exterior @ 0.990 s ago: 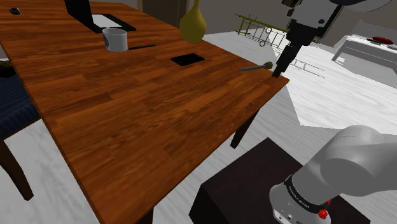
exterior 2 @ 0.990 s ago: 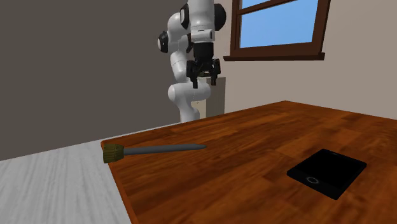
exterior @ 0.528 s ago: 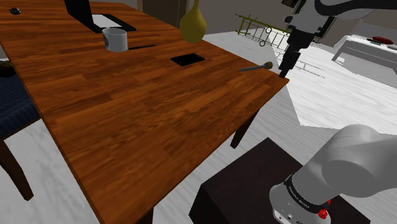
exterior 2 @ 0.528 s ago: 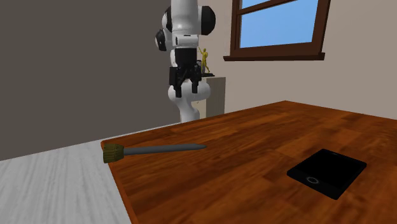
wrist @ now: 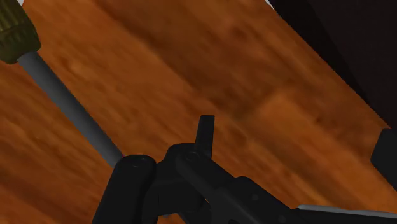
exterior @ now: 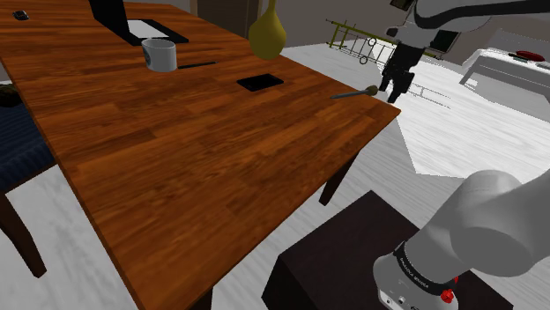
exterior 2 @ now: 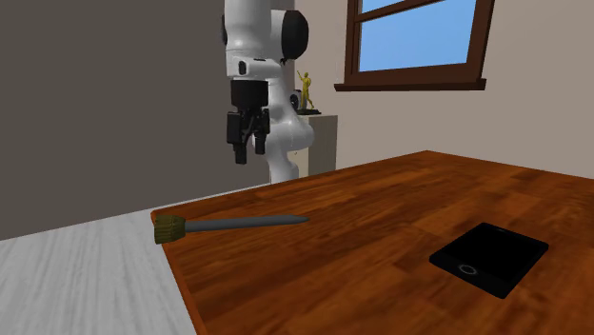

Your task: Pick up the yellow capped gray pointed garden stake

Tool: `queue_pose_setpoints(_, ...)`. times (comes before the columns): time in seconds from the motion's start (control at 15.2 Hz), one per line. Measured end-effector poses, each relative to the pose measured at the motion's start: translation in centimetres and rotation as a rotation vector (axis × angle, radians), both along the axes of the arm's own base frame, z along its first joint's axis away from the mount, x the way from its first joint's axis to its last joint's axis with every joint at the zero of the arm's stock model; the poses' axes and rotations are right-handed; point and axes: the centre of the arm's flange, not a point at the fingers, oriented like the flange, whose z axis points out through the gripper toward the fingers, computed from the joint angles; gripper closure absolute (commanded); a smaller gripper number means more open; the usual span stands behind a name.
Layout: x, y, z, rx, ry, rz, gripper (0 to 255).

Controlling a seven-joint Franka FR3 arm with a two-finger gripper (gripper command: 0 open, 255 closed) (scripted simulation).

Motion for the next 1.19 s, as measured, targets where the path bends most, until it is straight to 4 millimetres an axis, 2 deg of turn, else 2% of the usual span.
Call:
queue_pose_setpoints(0.33,4.6,-4.2,-1.4,-0.023,0.002,0.207,0)
queue_pose_setpoints(0.86,12.9,-8.3,-3.4,-0.060,0.007,0.530,0)
queue_pose_setpoints(0.92,13.6,-8.4,-3.7,-0.062,0.006,0.548,0)
queue_pose_setpoints(1.19,13.9,-8.6,-5.7,-0.062,0.006,0.566,0)
